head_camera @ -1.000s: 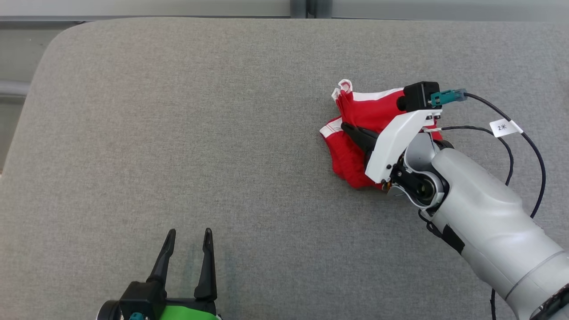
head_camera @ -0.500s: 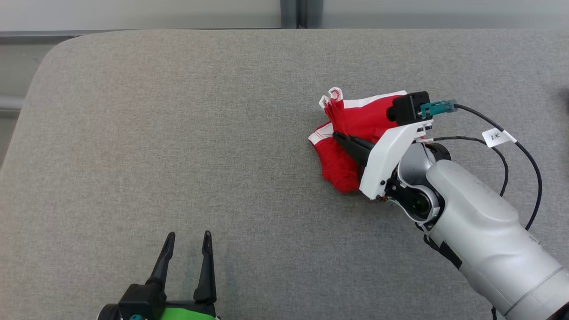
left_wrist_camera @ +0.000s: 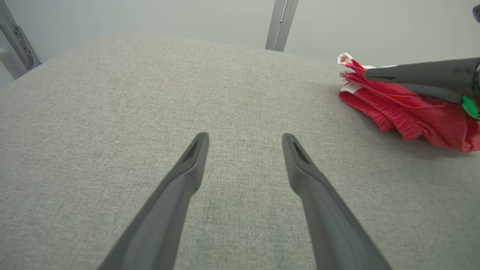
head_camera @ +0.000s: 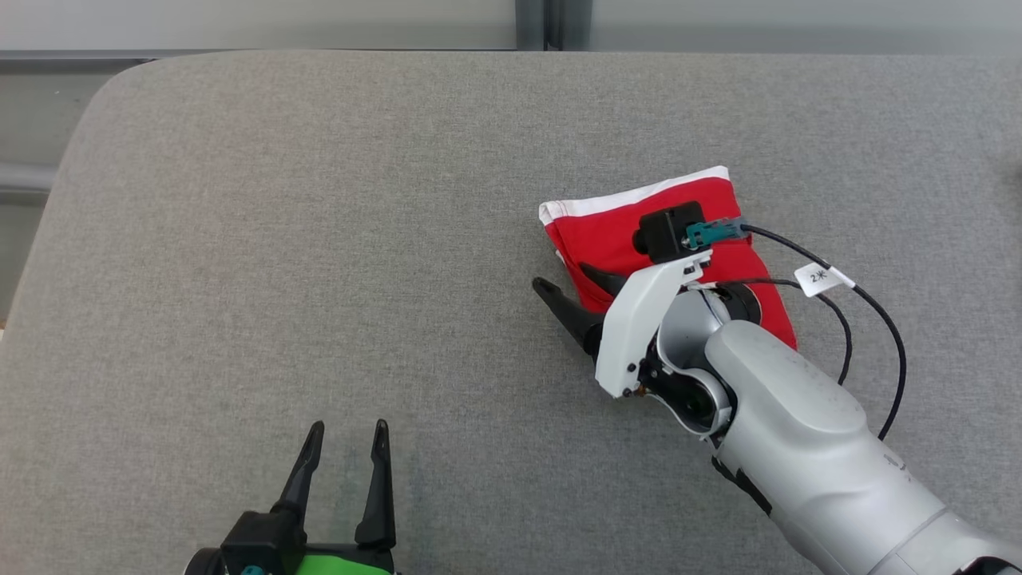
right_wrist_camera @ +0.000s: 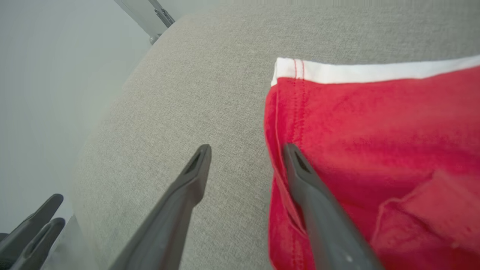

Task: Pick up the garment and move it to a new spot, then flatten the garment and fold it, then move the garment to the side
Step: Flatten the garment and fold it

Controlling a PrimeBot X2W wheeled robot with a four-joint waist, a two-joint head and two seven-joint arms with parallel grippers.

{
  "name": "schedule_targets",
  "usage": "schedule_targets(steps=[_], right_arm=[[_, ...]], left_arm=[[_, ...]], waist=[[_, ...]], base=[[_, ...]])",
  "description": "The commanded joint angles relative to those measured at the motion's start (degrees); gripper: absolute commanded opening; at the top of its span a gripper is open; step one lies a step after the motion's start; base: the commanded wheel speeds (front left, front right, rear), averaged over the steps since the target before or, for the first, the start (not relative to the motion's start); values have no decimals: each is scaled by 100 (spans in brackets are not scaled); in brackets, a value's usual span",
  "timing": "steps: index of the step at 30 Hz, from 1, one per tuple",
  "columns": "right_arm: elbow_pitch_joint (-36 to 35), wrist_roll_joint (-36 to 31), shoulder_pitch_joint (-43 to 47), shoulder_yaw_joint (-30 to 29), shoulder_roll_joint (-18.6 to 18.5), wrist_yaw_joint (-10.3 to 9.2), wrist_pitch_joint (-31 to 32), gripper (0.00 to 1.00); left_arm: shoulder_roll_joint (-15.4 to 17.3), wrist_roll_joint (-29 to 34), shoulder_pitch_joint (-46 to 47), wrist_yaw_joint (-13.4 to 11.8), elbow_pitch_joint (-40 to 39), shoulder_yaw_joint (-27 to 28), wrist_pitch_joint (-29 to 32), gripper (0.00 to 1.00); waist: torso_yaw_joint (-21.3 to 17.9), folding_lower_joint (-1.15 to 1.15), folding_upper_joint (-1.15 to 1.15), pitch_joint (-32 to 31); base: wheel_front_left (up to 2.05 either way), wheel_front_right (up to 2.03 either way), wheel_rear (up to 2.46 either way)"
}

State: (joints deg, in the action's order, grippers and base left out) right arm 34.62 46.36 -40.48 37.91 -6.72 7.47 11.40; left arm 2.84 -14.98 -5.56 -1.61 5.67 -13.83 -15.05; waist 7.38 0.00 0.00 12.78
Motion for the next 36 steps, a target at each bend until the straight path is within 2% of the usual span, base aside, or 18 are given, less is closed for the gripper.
schedule_targets(steps=[1,5,10,13,16,18,21,22,26,30,36], right_arm=[[-72,-81,93,-36,-44,3,-103,100],[-547,-184,397,-83,-203,3,-466,100],[-1187,-921,992,-227,-881,3,-1539,100],[-1268,-1162,1523,-627,-1128,3,-2204,100],[-1178,-1775,2044,-1141,-1470,2,-2577,100],[-1155,-2077,2471,-1576,-1460,4,-2651,100],[-1697,-2656,3047,-2472,-1379,3,-2662,100],[-1922,-2912,3396,-2859,-1284,2,-2654,100],[-2522,-3428,3991,-3578,-961,2,-2656,100],[-2808,-3658,4362,-3897,-725,2,-2656,100],[-2907,-3741,4555,-3972,-594,2,-2657,100]], left_arm=[[12,-52,-22,-38,5,33,-14,100],[12,-79,-123,-60,10,117,-14,100],[12,-79,-235,-90,-39,278,-14,100],[12,-69,-306,-90,-44,352,-14,100],[11,-84,-372,-91,-42,408,-14,100],[13,-87,-421,-95,-32,453,-14,100],[14,-72,-500,-115,-59,578,-14,100],[15,-13,-533,-124,-74,646,-14,100],[13,72,-605,-159,-144,874,-14,100],[13,142,-695,-88,-235,962,-14,100],[13,111,-808,-56,-285,1056,-14,100]], waist=[[-14,0,0,-46],[-110,0,0,-200],[-355,0,0,-453],[-464,0,0,-588],[-551,0,0,-733],[-594,0,0,-817],[-653,0,0,-915],[-672,0,0,-938],[-724,0,0,-963],[-732,0,0,-1024],[-729,0,0,-1138]], base=[[0,0,0],[0,0,0],[0,0,0],[0,0,0],[0,0,0],[0,0,0],[0,0,0],[0,0,0],[0,0,0],[0,0,0],[0,0,0]])
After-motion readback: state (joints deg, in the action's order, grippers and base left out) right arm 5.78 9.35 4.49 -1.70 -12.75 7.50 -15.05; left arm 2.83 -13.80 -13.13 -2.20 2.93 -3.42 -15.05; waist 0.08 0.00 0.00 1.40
